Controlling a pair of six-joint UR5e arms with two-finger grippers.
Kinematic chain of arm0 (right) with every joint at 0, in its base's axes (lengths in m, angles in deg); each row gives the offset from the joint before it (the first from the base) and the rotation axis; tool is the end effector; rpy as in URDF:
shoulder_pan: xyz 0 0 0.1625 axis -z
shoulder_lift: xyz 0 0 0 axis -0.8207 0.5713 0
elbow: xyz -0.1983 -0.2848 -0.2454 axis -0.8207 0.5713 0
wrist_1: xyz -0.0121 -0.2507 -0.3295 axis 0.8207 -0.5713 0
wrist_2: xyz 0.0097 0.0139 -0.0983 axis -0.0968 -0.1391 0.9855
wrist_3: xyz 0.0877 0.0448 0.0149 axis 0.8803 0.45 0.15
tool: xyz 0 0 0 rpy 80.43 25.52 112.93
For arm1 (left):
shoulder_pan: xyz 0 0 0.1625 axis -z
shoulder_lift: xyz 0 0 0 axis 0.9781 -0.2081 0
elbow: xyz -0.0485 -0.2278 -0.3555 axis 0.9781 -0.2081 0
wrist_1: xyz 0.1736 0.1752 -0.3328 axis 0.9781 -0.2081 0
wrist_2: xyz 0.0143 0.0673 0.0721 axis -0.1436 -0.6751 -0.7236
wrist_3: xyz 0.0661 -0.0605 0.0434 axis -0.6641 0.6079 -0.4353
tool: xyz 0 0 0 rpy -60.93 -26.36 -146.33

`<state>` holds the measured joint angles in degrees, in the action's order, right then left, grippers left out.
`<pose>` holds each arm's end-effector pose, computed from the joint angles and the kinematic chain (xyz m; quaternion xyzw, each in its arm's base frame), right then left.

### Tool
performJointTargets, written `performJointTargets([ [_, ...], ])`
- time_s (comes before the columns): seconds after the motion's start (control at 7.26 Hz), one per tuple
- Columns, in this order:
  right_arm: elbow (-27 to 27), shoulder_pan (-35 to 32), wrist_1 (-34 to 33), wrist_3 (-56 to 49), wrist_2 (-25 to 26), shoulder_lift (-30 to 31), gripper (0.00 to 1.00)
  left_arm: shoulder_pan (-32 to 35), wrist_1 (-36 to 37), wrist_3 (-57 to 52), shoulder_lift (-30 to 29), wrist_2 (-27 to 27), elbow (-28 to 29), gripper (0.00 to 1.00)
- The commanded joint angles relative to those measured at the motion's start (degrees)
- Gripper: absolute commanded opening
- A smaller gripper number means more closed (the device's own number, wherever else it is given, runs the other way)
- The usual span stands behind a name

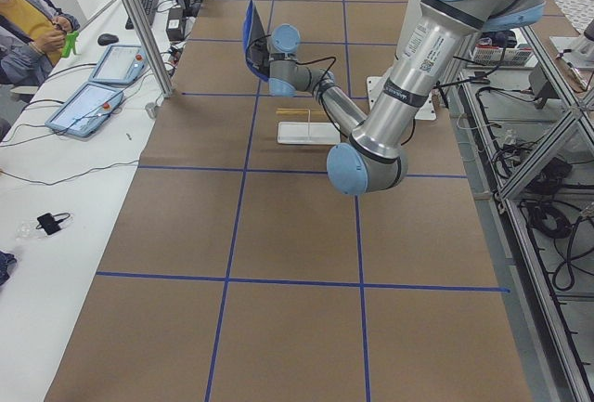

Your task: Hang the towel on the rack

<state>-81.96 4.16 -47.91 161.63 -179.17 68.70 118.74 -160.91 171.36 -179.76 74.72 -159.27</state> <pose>-0.3145 -0.5285 -0.0260 -0.1508 -0.5381 0.5039 0.6586 0.4157 -0.4810 0.1773 -0.3416 0.6417 -0.4848 0.4862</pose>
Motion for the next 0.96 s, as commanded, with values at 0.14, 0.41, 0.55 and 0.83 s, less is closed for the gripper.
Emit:
performJointTargets([
  [0.14,-0.7,0.6,2.9,12.3,4.7,0.2,0.00,-0.3,-0.9,1.9,0.0,-1.9,0.0,0.97],
  [0.41,-1.3,1.4,2.9,21.2,7.6,0.5,0.00,-0.3,-1.5,2.1,0.5,-2.7,0.1,0.97],
  [0.55,-1.6,2.0,2.9,25.4,9.2,0.6,0.00,-0.3,-1.9,2.3,0.7,-2.8,0.2,0.97],
  [0.83,-2.0,2.6,2.9,28.1,9.2,0.8,0.00,-0.2,-2.4,3.9,0.7,-4.6,0.3,0.97],
])
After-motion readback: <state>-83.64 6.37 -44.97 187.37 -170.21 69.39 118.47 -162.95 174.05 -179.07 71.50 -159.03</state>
